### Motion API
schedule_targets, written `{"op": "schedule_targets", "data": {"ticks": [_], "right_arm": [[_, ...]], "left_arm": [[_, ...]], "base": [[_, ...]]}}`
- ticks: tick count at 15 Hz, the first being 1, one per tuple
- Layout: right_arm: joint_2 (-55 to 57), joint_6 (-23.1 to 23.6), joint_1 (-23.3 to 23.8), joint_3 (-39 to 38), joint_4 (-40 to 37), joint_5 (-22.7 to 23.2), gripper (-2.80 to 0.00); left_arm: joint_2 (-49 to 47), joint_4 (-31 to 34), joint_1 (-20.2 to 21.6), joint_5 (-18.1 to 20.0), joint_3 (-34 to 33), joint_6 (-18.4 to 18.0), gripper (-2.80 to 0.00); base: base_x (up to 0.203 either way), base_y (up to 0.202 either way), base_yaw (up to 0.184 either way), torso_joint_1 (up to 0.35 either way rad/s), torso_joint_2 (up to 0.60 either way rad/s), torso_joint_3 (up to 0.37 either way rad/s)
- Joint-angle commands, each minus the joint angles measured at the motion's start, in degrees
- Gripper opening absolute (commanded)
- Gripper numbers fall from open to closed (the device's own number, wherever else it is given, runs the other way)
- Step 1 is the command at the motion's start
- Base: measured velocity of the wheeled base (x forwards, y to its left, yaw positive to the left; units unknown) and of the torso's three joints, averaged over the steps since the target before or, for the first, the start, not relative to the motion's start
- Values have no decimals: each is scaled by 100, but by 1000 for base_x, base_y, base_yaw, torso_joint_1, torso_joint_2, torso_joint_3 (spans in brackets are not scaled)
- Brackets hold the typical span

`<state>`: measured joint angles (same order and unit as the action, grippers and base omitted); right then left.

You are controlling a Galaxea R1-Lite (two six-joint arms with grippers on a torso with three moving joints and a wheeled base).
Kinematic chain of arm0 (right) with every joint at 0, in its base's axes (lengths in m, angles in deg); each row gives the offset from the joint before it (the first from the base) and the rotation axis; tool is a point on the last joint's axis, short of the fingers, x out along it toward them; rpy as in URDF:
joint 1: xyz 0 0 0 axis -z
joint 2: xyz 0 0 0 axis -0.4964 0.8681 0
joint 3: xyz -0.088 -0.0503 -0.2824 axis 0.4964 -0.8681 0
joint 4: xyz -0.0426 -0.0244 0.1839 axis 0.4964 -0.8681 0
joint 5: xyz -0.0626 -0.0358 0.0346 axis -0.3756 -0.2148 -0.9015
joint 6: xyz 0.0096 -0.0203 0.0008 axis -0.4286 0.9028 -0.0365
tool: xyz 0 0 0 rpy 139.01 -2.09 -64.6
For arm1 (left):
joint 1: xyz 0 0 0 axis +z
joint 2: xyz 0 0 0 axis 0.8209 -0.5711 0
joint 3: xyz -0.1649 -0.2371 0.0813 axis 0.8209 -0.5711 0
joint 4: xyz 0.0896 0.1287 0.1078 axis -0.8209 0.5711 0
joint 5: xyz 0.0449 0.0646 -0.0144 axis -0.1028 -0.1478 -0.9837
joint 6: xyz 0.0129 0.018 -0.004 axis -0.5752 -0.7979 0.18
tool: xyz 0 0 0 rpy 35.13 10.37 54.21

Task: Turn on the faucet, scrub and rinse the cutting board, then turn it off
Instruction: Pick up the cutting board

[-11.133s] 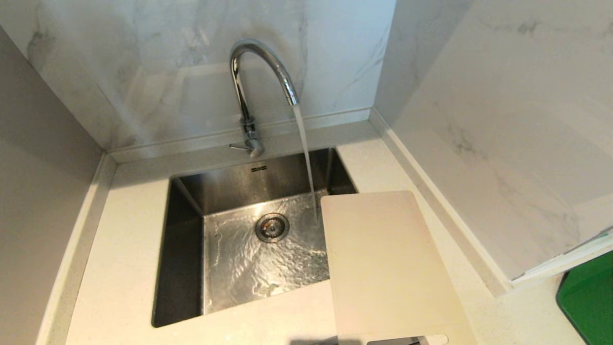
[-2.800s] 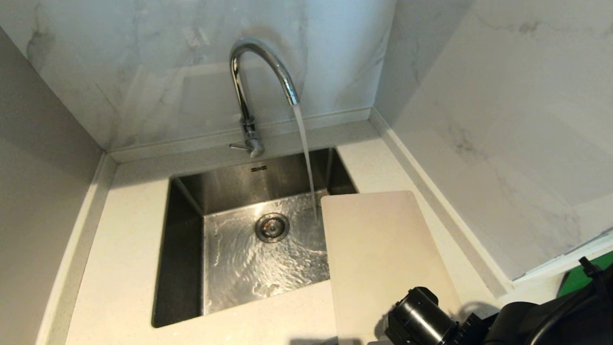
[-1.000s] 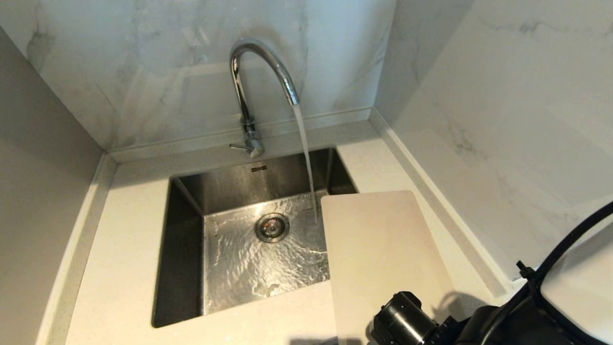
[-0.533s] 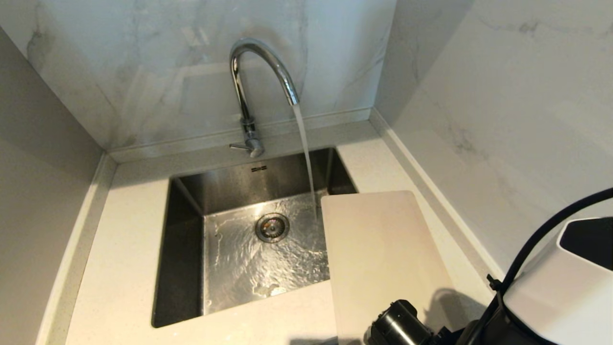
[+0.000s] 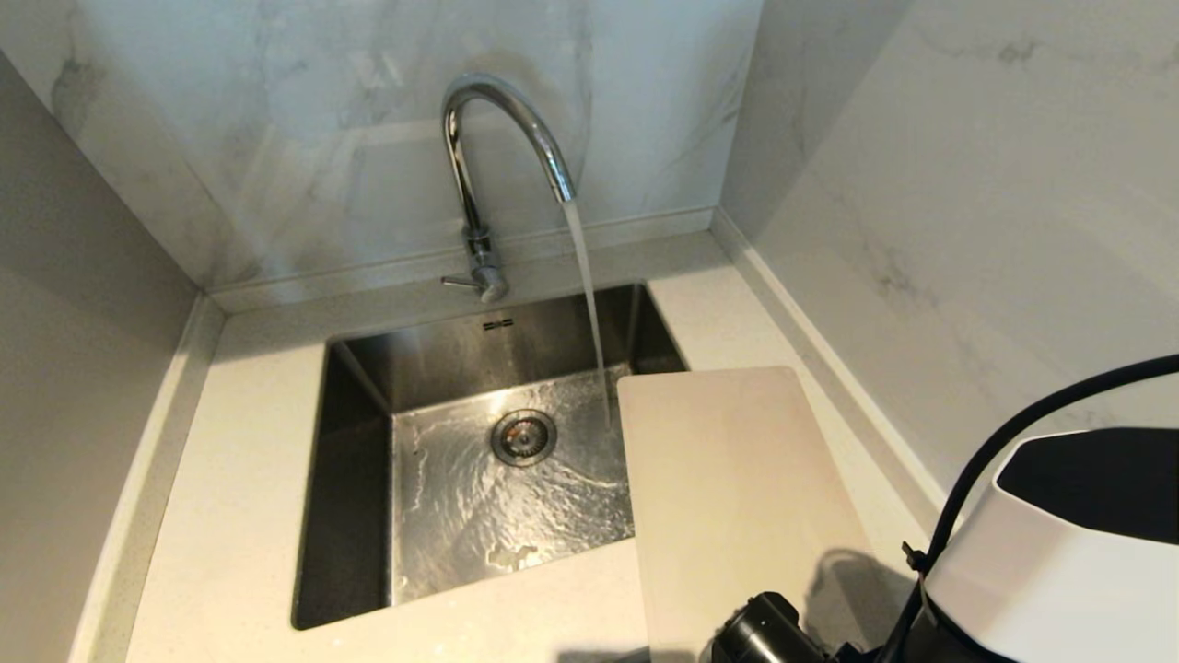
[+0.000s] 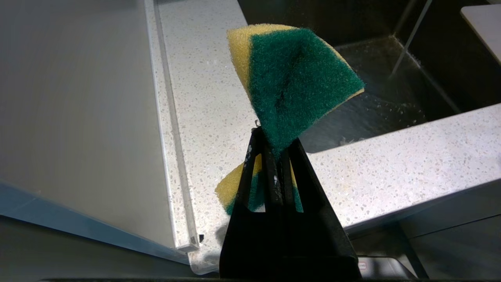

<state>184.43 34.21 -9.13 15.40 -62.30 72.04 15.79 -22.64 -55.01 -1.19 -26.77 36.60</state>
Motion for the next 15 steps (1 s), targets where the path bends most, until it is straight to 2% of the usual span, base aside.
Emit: {"op": "schedule_targets", "data": {"ticks": [1, 3, 7, 15], "right_arm": [[61, 36, 13, -10, 16, -15, 0], [53, 59, 0, -82, 200, -19, 0], [316, 115, -83, -504, 1144, -33, 0], [415, 186, -66, -480, 1202, -42, 0]], "left_arm": [[1, -11, 2, -2, -1, 2, -280], [1, -2, 2, -2, -1, 2, -280], [-5, -4, 2, -2, -1, 2, -280], [-6, -5, 2, -2, -1, 2, -280]], "base": [[0, 0, 0, 0, 0, 0], [0, 0, 0, 0, 0, 0], [0, 0, 0, 0, 0, 0], [0, 0, 0, 0, 0, 0]]}}
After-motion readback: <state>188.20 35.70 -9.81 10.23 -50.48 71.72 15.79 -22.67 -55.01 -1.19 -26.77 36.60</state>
